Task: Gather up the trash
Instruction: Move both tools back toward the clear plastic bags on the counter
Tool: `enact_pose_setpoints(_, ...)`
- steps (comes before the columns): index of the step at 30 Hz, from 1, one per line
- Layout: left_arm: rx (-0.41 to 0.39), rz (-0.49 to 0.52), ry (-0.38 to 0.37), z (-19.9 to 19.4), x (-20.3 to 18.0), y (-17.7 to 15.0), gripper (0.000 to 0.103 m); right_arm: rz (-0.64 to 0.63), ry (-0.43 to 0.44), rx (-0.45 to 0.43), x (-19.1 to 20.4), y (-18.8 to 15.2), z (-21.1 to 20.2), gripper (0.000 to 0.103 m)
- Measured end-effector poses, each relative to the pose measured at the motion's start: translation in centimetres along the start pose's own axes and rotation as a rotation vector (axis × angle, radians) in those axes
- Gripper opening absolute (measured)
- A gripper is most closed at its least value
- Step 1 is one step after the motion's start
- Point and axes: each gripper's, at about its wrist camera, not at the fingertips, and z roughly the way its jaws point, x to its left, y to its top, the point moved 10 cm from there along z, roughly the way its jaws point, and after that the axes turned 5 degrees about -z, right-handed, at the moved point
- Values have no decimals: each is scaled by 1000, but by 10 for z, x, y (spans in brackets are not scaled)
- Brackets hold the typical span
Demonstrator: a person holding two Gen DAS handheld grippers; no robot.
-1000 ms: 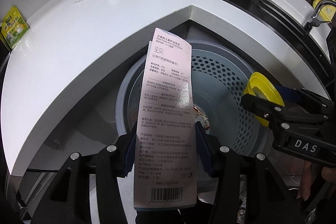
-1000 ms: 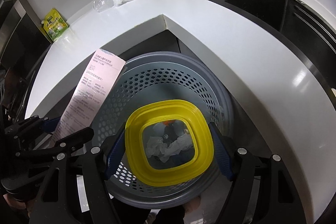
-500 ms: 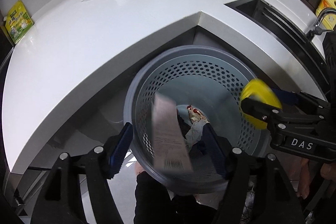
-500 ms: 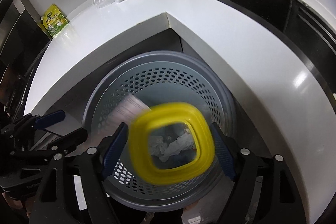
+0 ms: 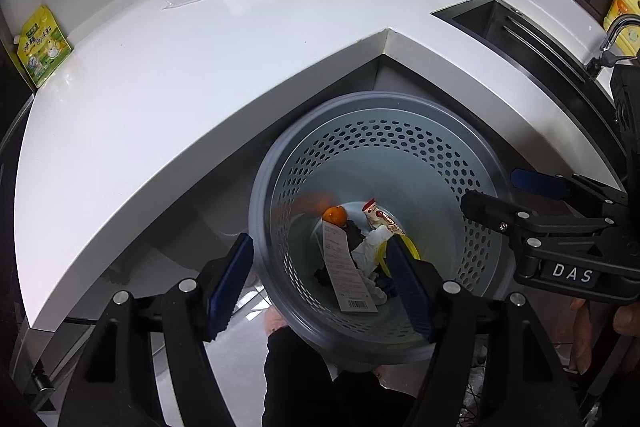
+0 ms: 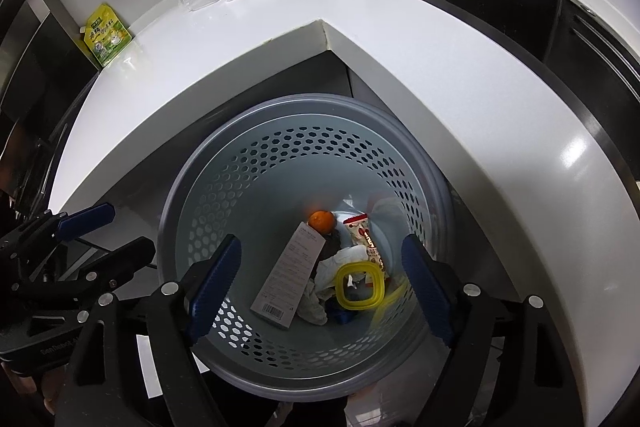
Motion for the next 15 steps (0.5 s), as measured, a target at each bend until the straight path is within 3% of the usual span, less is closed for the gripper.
enact_pose_setpoints(15,-34,-8,-5,-19,6,18,73,36,1,-25,-4,5,-14,79)
